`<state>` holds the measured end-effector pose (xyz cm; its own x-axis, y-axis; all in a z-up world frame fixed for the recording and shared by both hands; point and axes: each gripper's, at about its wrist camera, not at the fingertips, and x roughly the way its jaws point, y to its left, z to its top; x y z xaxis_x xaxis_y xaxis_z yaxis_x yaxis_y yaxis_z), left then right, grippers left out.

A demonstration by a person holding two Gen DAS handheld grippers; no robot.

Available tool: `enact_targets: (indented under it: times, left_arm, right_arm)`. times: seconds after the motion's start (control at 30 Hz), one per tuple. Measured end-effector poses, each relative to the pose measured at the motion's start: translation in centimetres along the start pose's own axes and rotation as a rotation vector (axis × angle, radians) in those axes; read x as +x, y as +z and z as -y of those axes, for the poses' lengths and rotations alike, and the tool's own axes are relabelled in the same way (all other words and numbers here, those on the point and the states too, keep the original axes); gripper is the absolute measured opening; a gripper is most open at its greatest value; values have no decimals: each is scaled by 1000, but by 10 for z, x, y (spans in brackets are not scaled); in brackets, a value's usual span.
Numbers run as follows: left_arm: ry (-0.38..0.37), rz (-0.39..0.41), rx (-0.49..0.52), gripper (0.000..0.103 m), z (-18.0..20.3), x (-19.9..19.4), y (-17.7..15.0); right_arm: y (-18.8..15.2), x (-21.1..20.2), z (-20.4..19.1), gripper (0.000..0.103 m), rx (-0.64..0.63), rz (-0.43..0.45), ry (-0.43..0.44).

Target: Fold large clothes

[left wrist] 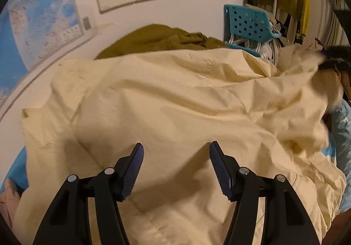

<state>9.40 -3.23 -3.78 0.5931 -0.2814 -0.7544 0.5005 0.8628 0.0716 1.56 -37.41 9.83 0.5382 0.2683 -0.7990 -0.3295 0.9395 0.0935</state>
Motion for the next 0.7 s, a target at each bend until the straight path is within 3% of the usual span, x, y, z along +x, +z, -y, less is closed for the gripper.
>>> enact_targets:
  times: [0.07,0.17,0.23,0.3,0.37,0.47,0.53,0.6,0.7]
  left_arm:
    - [-1,-13,7,60,3,5,-1]
    - [-3,-12,16,60,6,5,-2]
    - [-7,-9,12,60,6,3,-2]
    - [-14,2,10,60,6,-1,0]
    - [-21,13,12,60,8,-4,3]
    - [-31,24,28,60,15,-5,8]
    - [-43,27,30,60,21,-7,11]
    - [-44,32,36,60,26,-9,11]
    - [-40,42,46,60,29,-17,7]
  right_arm:
    - [-23,3,10,79,96,17,54]
    - [-61,-15,32,86,289,121,124]
    - [-90,-30,44,85,430,193,233]
    - [-120,-39,41,86,487,248,419]
    - [-135,-29,28,91,504,213,522]
    - [-147,15,7,88,594,114,643]
    - [-145,33,1,87,628,96,637]
    - [-139,55,3,87,719,116,697]
    - [-126,69,11,86,820,170,681]
